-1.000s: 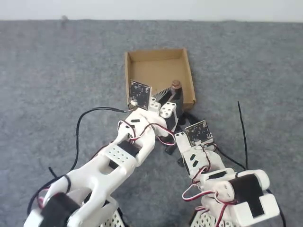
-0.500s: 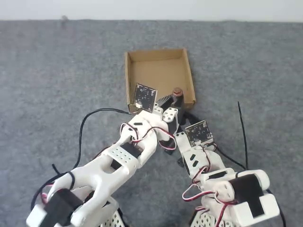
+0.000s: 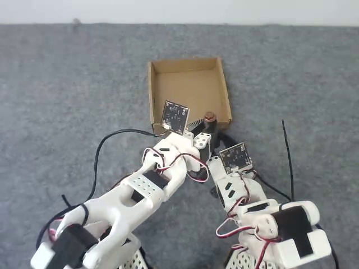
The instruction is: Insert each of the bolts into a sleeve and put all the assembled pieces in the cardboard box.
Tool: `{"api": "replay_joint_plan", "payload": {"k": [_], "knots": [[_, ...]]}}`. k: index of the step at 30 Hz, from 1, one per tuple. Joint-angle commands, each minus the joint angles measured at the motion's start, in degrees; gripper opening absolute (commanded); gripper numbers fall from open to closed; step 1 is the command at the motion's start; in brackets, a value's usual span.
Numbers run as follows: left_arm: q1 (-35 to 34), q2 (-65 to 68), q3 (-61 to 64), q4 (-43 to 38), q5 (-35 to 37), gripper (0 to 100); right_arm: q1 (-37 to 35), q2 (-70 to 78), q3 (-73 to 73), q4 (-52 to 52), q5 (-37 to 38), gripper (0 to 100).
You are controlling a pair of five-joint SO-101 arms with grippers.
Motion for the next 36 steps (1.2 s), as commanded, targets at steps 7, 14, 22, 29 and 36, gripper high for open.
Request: {"api": "replay_joint_plan", "payload": {"k": [7,14,22,29,36], "knots": [[1.14,-0.53,3.03,0.18,-0.53,1,2.07,-0.66,1.05,-3.56,0.26,0.6],[1.49,0.0,3.12,0.18,-0.53,1,2.07,-0.57,1.14,-3.74,0.26,0.6],[1.49,-0.53,2.86,0.0,-0.53,4,2.07,-0.57,1.14,-3.74,0.26,0.6],[1.41,-0.53,3.21,0.26,-0.53,32,2.07,-0.57,1.14,-3.74,0.26,0.6],[1.14,-0.62,3.3,0.26,-0.53,34,2.07,-0.57,1.14,-3.65,0.26,0.6]]}}
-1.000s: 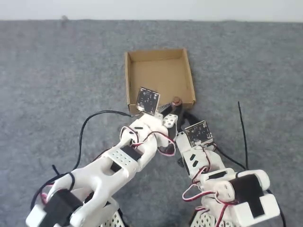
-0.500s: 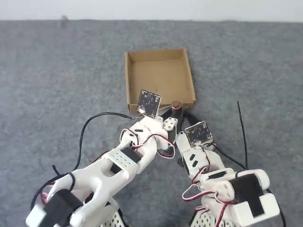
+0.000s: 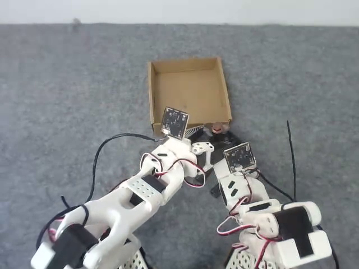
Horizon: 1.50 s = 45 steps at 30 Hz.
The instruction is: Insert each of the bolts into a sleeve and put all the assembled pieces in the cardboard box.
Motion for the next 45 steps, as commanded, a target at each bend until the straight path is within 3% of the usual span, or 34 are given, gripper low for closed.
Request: {"api": "replay_joint_plan", "payload": {"k": [1,9,28,31,37,45], "knots": [[0.35,-0.79,-0.22,0.18,-0.26,34,0.48,-0.57,1.14,-1.89,0.18,0.6],[0.18,-9.93,2.33,1.93,-0.26,34,0.48,-0.57,1.14,-1.89,0.18,0.6],[-13.89,-49.41,2.86,38.68,0.09,34,0.48,-0.57,1.14,-1.89,0.18,0.6],[-17.32,-51.87,2.86,42.46,0.09,28,0.48,-0.57,1.14,-1.89,0.18,0.6],[-26.11,-53.27,3.12,45.71,0.09,0,0.48,-0.57,1.14,-1.89,0.18,0.6],[-35.43,-53.63,12.26,46.33,-0.79,1,0.57,-0.57,1.14,-1.89,0.18,0.6]]}}
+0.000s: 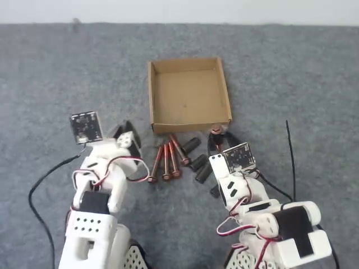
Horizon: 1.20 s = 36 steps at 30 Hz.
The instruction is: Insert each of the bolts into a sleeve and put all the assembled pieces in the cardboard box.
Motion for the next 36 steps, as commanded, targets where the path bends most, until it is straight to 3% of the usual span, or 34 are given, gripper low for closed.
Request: {"api": "replay_joint_plan", "payload": {"k": [1,8,17,20,24,30,36], "knots": [[-2.2,-1.32,1.98,0.18,-2.29,1,0.84,-0.57,1.14,-1.89,0.35,0.6],[-6.15,-1.32,6.11,0.35,-15.82,1,3.3,-0.66,1.14,-1.8,1.58,0.6],[-6.51,-1.32,5.49,9.58,-18.55,1,5.93,-1.19,0.88,-1.98,3.87,0.6],[-5.98,-1.32,6.11,9.93,-23.56,1,6.99,-1.27,0.09,-1.89,3.96,0.6],[-5.8,-1.32,6.11,10.02,-22.86,1,8.84,-1.27,-1.67,-0.92,4.04,0.6],[-4.04,-1.32,5.67,14.33,-22.86,1,8.92,-3.82,-7.3,14.46,4.04,0.6],[-4.04,-1.32,5.67,14.42,-22.86,1,8.92,-20.18,-13.98,41.27,3.69,0.6]]}}
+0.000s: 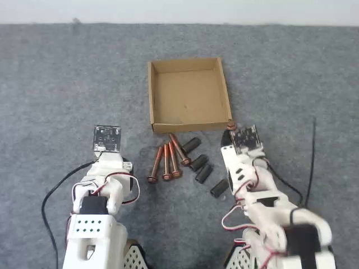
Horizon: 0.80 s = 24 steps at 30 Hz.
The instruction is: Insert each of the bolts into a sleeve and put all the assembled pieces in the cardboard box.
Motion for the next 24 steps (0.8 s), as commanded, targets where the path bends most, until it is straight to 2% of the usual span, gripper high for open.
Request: {"api": "replay_joint_plan", "payload": {"k": [1,6,12,18,24], "knots": [[0.18,-1.14,-0.84,0.44,-0.35,1,0.75,-12.97,-7.82,18.07,1.05,0.6],[0.26,-1.14,-0.84,0.44,-0.62,1,0.84,-21.05,-19.25,40.4,0.88,0.6],[0.35,-1.14,-0.84,0.44,-0.62,1,0.84,-18.33,-38.07,59.38,0.97,0.6],[0.35,-1.14,-0.84,0.44,-0.7,1,0.48,-3.47,-62.33,77.32,0.97,0.6],[0.26,-1.14,-0.84,0.44,-0.7,1,0.48,15.96,-85.36,86.55,0.97,0.6]]}}
